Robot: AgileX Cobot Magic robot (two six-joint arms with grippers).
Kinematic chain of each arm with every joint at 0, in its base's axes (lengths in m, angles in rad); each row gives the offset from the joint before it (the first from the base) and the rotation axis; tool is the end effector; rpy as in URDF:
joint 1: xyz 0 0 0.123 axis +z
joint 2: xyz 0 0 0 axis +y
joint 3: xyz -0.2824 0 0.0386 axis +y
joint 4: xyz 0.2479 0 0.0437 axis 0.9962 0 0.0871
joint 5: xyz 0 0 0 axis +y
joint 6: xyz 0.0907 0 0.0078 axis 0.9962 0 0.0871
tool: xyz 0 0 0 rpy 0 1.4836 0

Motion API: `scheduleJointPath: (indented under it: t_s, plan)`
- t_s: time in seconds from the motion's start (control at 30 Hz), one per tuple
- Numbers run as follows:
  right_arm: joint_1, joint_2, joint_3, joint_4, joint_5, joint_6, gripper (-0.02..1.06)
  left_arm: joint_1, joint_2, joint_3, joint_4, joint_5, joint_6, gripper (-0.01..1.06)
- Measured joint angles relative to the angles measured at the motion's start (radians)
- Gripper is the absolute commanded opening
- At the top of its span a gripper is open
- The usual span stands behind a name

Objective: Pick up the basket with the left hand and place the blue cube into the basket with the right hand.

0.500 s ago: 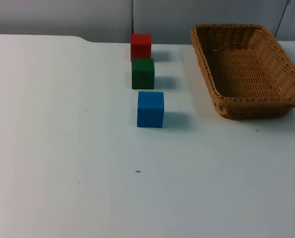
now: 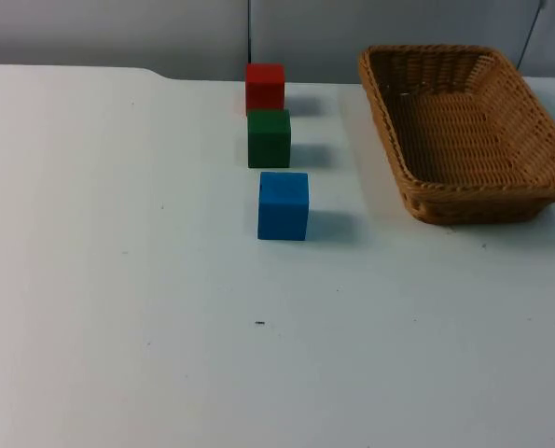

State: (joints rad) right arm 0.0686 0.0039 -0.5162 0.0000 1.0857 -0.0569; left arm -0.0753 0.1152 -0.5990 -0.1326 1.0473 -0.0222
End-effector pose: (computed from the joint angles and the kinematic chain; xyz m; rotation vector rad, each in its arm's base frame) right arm -0.0072 -0.0005 0.2797 -0.1290 2.0530 0.0072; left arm 0.0027 -0.0107 0.3065 0.0581 2.0462 -0.2197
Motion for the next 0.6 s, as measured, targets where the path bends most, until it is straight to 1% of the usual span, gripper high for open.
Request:
scheduleJointPath:
  t_s: [0.1,0.13,0.2,0.23,0.27,0.4,0.43,0.6]
  plan:
    - [0.0,0.0,0.0,0.0,0.0,0.0,1.04,0.0,0.056,-0.036,-0.05,-0.036,0.022,1.05]
    - [0.0,0.0,0.0,0.0,0.0,0.0,1.04,0.0,0.106,-0.063,-0.086,-0.074,0.05,1.05]
    - [0.0,0.0,0.0,0.0,0.0,0.0,1.04,0.0,0.155,-0.086,-0.125,-0.11,0.076,1.05]
    - [0.0,0.0,0.0,0.0,0.0,0.0,1.04,0.0,0.213,-0.106,-0.156,-0.139,0.11,1.05]
    - [0.0,0.0,0.0,0.0,0.0,0.0,1.04,0.0,0.213,-0.106,-0.156,-0.139,0.11,1.05]
    - [0.0,0.0,0.0,0.0,0.0,0.0,1.04,0.0,0.372,-0.158,-0.235,-0.197,0.208,1.05]
    - [0.0,0.0,0.0,0.0,0.0,0.0,1.04,0.0,0.372,-0.158,-0.235,-0.197,0.208,1.05]
    - [0.0,0.0,0.0,0.0,0.0,0.0,1.04,0.0,0.582,-0.214,-0.366,-0.281,0.323,1.04]
